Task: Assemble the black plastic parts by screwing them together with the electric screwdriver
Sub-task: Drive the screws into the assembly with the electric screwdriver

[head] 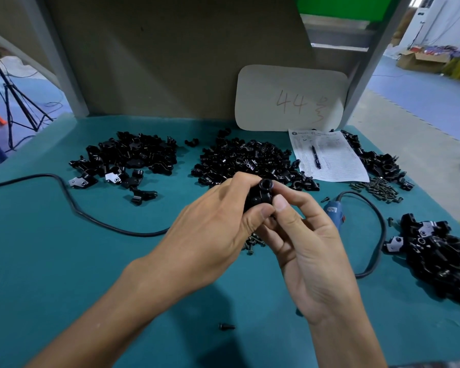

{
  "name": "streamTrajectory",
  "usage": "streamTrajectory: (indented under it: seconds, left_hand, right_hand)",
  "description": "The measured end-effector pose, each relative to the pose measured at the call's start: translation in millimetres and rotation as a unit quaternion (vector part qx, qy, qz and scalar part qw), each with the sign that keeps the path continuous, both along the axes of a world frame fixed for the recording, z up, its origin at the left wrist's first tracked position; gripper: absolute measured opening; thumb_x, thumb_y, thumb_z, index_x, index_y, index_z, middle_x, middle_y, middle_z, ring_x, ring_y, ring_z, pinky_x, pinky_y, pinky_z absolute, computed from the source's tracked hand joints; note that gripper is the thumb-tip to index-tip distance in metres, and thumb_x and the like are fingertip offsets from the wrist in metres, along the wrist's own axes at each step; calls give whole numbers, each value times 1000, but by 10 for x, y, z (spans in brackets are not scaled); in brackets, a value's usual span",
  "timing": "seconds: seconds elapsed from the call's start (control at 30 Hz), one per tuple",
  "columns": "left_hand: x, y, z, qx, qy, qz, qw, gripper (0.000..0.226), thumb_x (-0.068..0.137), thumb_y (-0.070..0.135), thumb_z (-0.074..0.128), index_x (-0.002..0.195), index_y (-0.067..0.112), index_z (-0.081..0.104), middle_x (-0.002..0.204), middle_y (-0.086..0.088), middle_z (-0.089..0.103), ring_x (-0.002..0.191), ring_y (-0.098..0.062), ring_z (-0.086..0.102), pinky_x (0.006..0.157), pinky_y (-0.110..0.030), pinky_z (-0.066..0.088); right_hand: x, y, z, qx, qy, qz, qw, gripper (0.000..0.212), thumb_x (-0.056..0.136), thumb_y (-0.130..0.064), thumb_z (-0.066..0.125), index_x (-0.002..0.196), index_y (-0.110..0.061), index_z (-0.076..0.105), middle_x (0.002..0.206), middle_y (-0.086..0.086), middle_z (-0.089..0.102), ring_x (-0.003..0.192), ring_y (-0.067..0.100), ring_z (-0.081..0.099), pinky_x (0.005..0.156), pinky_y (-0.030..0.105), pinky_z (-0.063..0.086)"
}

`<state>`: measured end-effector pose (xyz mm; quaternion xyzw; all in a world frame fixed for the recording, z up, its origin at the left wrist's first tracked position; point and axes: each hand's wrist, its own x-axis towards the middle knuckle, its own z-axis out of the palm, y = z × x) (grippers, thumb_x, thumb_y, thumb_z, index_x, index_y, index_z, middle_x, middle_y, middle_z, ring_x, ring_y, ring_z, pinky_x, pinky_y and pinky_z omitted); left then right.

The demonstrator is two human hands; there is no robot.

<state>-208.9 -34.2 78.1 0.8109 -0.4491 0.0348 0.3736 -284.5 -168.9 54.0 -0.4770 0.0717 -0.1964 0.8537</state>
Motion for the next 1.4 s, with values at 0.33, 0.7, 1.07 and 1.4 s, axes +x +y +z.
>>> streamTrajectory:
  seconds: [0.33, 0.7, 1.07, 1.4]
  left_hand:
    - [56, 5, -82, 14, -11, 5, 1000, 35, 99, 66, 23, 124, 43, 31, 102, 51, 39, 95, 19, 44, 67, -14, 34]
    - [316, 96, -259, 20, 26, 60, 998, 45, 97, 72, 21, 130, 42, 28, 80, 17, 45, 77, 5, 51, 60, -21, 31]
    - [362, 147, -253, 23, 20, 82, 996, 39, 98, 67, 23, 128, 41, 27, 70, 16, 40, 78, 17, 47, 56, -22, 28]
    - [369, 158, -241, 23, 19, 90, 995, 38, 98, 66, 24, 127, 42, 27, 67, 13, 37, 78, 19, 48, 55, -18, 25]
  right_hand:
    - [10, -20, -40, -33, 1, 7, 999, 32, 76, -34, 78, 105, -23, 80, 88, 1, 73, 80, 11, 71, 79, 27, 60]
    - [-273, 80, -1046, -661, 227, 248, 671, 28, 96, -40, 67, 124, -38, 64, 120, -10, 49, 114, 12, 54, 95, 22, 42]
    - [399, -576, -860, -727, 261, -10, 635, 25, 105, -24, 54, 128, -19, 63, 112, 3, 57, 96, 27, 62, 82, 36, 49]
    - [934, -569, -1137, -725, 176, 9, 666, 20, 107, -26, 53, 111, -12, 67, 105, 2, 53, 89, 20, 52, 77, 30, 42]
